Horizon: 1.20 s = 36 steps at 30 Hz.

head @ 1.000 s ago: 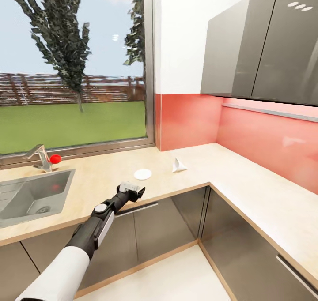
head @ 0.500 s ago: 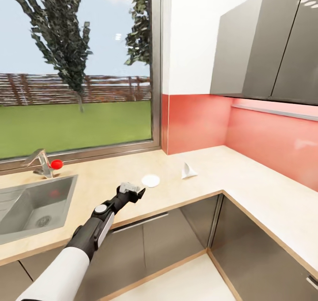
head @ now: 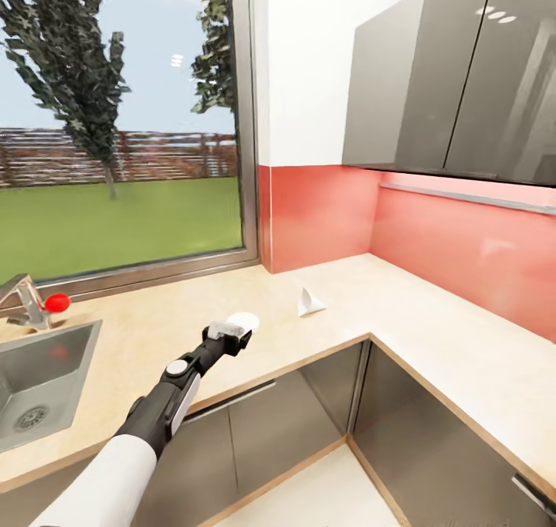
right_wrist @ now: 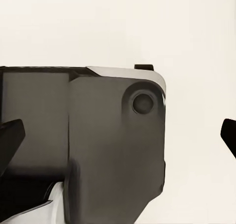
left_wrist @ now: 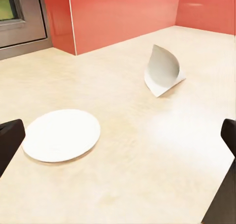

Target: Set up a coffee station on the kitchen countertop: keep the coffee maker on the countertop, move the bottle of coffee from the kitchen shelf to the counter next to the coffee maker, place a paper coffee filter on top of the coffee maker, put the saucer next to the coffee maker with the coffee cup on the saucer, and place the electric kettle next to the coffee maker.

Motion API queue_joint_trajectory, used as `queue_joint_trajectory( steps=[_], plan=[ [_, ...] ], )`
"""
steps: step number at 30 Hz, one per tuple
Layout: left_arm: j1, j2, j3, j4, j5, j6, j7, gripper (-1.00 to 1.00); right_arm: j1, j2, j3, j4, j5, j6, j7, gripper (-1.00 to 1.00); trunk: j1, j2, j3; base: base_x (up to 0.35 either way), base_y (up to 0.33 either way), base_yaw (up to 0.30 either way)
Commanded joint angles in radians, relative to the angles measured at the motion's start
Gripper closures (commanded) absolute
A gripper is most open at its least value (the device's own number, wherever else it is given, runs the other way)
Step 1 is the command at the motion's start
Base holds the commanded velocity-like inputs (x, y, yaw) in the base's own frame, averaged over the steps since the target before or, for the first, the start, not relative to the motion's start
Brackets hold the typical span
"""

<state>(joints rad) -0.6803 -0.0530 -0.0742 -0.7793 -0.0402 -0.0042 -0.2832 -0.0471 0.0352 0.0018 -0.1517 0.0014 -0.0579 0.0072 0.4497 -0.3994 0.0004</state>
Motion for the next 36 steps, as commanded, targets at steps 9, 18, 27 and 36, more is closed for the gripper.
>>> queue_joint_trajectory(
  steps=[9,18,27,36],
  plan=[
    [-0.001,0.001,0.001,0.0,-0.004,0.001,0.016,-1.0,-0.001,0.001,0.001,0.001,0.0,-0.003,0.001,-1.0,0.0,-0.001,0.0,0.051,0.0,-0.24],
    [-0.001,0.001,-0.001,0.001,-0.004,0.001,0.016,-1.0,-0.001,0.005,0.003,0.001,0.002,-0.003,0.001,-1.0,0.0,-0.001,0.0,0.216,0.0,-0.026],
    [0.001,0.001,-0.001,0.002,-0.004,0.0,0.017,-1.0,-0.001,0.005,0.002,0.001,0.001,-0.004,0.003,-1.0,0.0,-0.001,0.0,0.013,0.0,-0.001],
    [0.001,0.0,-0.002,0.01,-0.004,0.0,0.018,-1.0,-0.001,0.005,0.0,0.001,-0.001,-0.003,0.004,-1.0,0.0,-0.001,0.0,0.092,-0.024,0.0]
  ],
)
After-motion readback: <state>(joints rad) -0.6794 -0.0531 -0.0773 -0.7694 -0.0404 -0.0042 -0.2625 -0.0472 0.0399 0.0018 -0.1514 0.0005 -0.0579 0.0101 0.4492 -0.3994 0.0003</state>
